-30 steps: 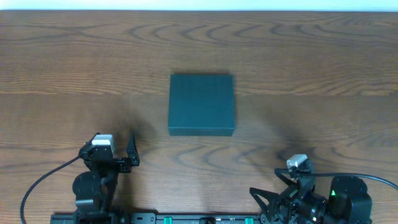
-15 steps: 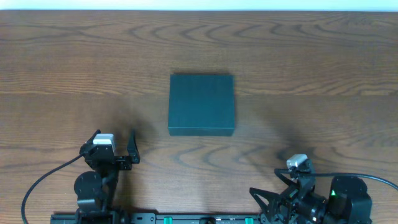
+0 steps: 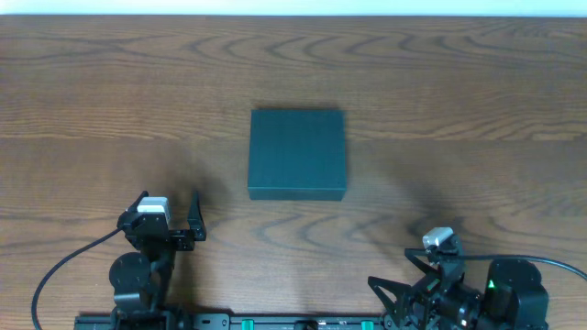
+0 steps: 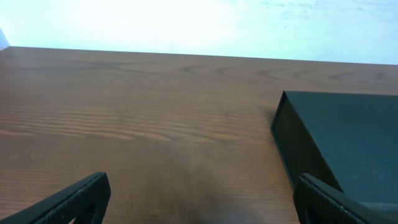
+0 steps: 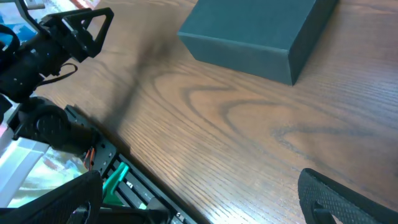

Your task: Pack container

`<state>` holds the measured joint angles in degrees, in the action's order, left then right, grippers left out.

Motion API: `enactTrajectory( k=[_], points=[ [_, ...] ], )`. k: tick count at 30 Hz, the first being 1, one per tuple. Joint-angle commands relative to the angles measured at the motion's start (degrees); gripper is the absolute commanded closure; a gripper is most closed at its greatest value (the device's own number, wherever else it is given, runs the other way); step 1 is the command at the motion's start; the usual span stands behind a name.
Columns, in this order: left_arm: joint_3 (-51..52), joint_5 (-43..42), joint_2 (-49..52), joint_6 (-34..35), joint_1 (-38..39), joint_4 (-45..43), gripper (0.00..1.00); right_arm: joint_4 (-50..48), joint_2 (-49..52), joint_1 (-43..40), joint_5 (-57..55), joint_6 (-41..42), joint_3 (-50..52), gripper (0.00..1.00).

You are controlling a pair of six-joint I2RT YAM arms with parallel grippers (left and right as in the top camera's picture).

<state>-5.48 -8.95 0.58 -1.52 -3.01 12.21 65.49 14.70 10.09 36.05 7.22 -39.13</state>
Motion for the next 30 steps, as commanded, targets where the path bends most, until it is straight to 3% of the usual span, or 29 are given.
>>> enactTrajectory(
  k=[1,8,16,30],
  points=[
    [1.7,0.5,-0.3,-0.6,-0.3,0.2,0.05,0.1,-0.4,0.5,0.3,0.5,0.2,0.01],
    [1.7,0.5,-0.3,-0.6,-0.3,0.2,0.05,-3.7,-2.5,0.5,-10.5,-0.1,0.8,0.01],
    [1.7,0.5,-0.3,-0.7,-0.3,0.2,0.05,-18.6,-14.5,0.5,-12.5,-15.6,11.5,0.01],
    [1.7,0.5,-0.3,-0.7,-0.3,0.2,0.05,-21.4,-14.4,1.1,-14.7,-15.6,28.6,0.01]
  ],
)
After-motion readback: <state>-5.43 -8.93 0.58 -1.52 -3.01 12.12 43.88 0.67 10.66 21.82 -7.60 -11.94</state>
